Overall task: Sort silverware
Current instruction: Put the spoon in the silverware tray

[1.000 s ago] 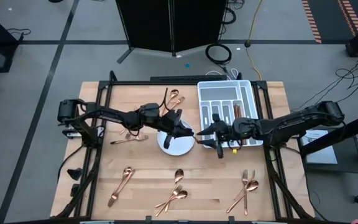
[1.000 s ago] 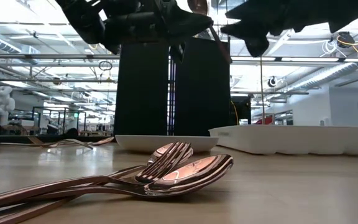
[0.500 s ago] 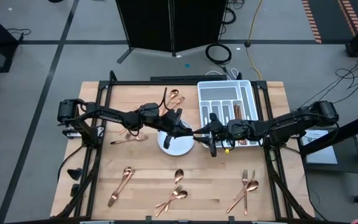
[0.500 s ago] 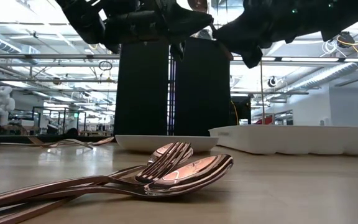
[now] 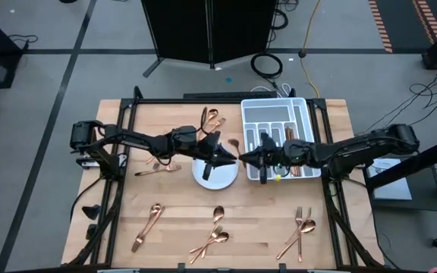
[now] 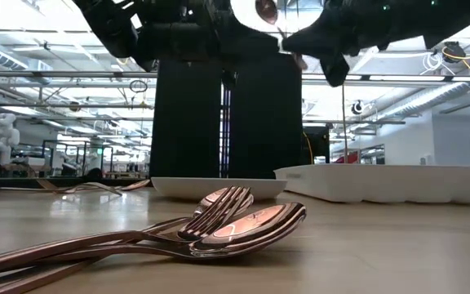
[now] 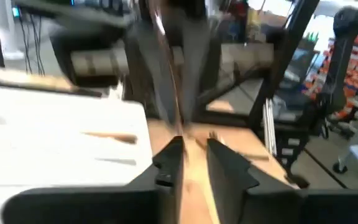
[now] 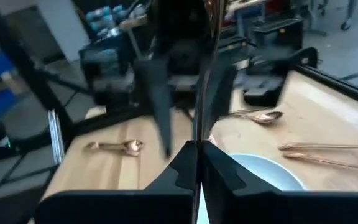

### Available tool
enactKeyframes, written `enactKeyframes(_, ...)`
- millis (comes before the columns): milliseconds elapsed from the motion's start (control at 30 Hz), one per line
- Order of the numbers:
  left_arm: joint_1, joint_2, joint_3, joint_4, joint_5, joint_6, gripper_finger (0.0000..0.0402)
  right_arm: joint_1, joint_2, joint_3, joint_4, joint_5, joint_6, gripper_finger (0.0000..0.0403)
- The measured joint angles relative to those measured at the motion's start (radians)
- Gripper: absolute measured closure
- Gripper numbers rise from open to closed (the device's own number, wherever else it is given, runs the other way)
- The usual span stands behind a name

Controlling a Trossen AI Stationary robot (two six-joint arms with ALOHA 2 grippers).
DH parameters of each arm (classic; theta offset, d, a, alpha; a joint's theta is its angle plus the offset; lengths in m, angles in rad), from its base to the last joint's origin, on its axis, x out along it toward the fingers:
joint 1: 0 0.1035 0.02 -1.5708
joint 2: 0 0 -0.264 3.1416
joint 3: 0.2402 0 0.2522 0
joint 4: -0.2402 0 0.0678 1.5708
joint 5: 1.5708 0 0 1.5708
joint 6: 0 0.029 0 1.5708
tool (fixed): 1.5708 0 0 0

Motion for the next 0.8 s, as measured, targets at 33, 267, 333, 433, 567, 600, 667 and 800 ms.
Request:
enactKeyframes(33,0.004,0.0,0.0,-0.024,0.003,0.0,0.0322,-0.012,-0.022,0.0,-0.023,0.0,0.015,0.0401)
enactKeyframes(267,0.052,-0.013,-0.002,-0.326,0.047,0.054,0.0257,-0.105,-0.227,0.0,-0.395,0.081,0.189,0.0402)
enactKeyframes(333,0.053,-0.019,-0.022,-0.354,0.034,0.058,0.0255,-0.132,-0.29,0.0,-0.582,0.11,0.278,0.0402)
enactKeyframes(433,0.035,-0.022,-0.071,-0.29,0.002,0.063,0.0259,-0.157,-0.366,0.0,-0.841,0.138,0.423,0.0402)
enactKeyframes(567,0.011,-0.062,-0.153,-0.147,-0.039,0.09,0.0269,-0.167,-0.409,-0.014,-1.085,0.194,0.615,0.0403)
enactKeyframes(600,0.011,-0.077,-0.174,-0.111,-0.044,0.098,0.0271,-0.169,-0.413,-0.028,-1.093,0.198,0.649,0.0403)
enactKeyframes(667,0.012,-0.113,-0.214,0.004,-0.048,0.105,0.0275,-0.178,-0.416,-0.062,-1.079,0.183,0.704,0.0403)
enactKeyframes(800,0.016,-0.215,-0.279,0.17,-0.048,0.106,0.0279,-0.202,-0.403,-0.159,-1.017,0.126,0.783,0.0403)
